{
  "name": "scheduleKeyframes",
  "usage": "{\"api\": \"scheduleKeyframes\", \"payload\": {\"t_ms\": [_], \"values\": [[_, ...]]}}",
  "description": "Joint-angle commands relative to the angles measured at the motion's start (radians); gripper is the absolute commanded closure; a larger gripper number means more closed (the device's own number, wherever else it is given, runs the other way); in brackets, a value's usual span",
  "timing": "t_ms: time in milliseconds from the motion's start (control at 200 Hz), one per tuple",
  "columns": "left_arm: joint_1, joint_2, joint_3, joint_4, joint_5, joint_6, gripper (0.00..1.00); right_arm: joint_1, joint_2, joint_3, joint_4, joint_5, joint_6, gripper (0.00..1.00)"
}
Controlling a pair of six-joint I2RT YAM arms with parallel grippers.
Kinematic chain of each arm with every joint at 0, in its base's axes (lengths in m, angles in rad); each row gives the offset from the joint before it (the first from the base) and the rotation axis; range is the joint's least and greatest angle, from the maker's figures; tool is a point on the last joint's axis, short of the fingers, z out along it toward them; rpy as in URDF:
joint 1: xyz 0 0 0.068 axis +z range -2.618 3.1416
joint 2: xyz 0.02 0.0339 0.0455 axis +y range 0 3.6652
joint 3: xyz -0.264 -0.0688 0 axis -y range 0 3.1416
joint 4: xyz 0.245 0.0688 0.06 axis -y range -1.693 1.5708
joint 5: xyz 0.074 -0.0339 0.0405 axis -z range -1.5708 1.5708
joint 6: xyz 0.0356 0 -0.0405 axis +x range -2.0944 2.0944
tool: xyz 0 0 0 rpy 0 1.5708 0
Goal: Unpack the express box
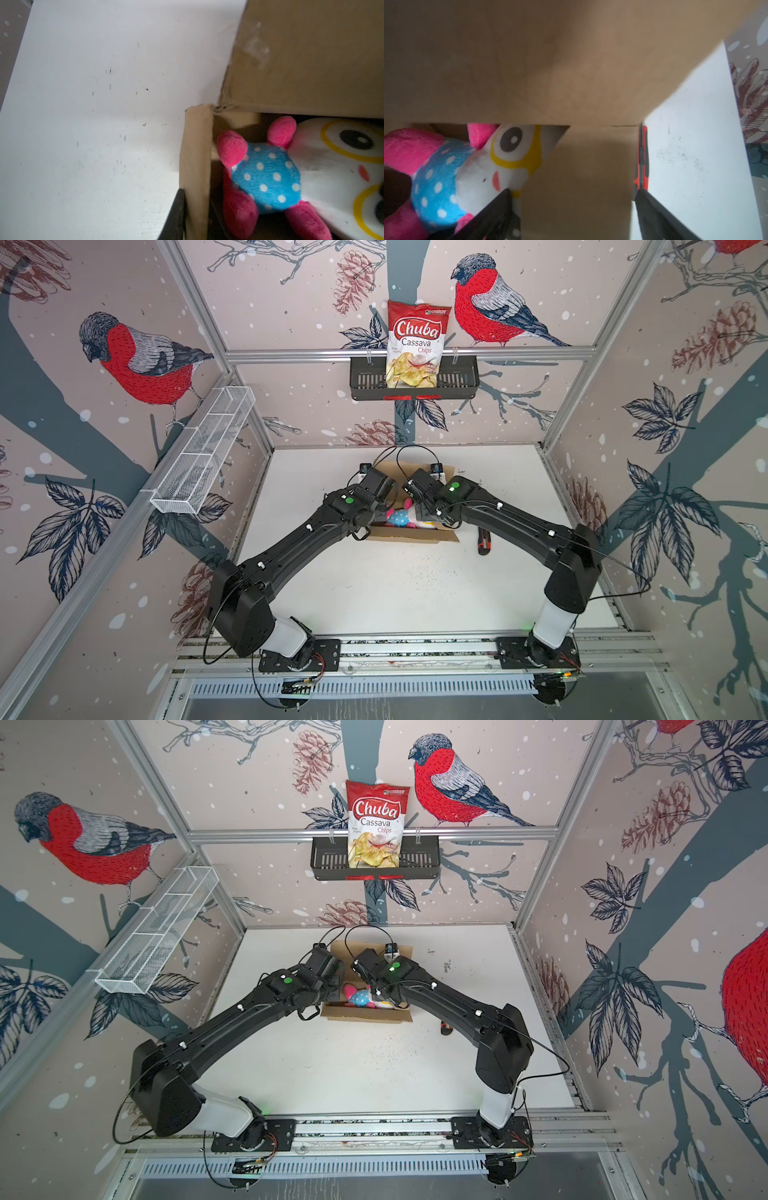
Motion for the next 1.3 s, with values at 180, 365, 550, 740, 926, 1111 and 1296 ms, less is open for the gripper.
{"api": "scheduleKeyframes", "payload": {"t_ms": [180, 365, 550, 740, 926, 1111, 1296], "values": [[0.002, 0.028, -0.016, 0.025, -0.028, -0.014, 0.85, 0.001, -0.051, 0.016, -0.076, 0.06, 0.017, 0.1], [0.001, 0.024, -0.022, 0.031, -0.022, -0.014, 0.85, -0.008, -0.061, 0.002, -0.098, 0.071, 0.022, 0.11], [0.0, 0.024, -0.028, 0.038, -0.029, -0.012, 0.86, -0.031, -0.115, -0.056, -0.103, 0.065, 0.028, 0.12], [0.0, 0.043, -0.033, 0.037, -0.034, -0.021, 0.86, -0.065, -0.177, -0.108, -0.102, 0.054, 0.023, 0.14], [0.001, 0.039, -0.059, 0.059, -0.025, -0.026, 0.86, -0.109, -0.211, -0.163, -0.087, 0.03, -0.004, 0.17], [0.001, 0.047, -0.071, 0.065, -0.026, -0.028, 0.87, -0.153, -0.243, -0.215, -0.077, 0.012, -0.019, 0.19], [0.0, 0.055, -0.082, 0.073, -0.037, -0.034, 0.87, -0.194, -0.283, -0.268, -0.067, -0.004, -0.036, 0.21]]}}
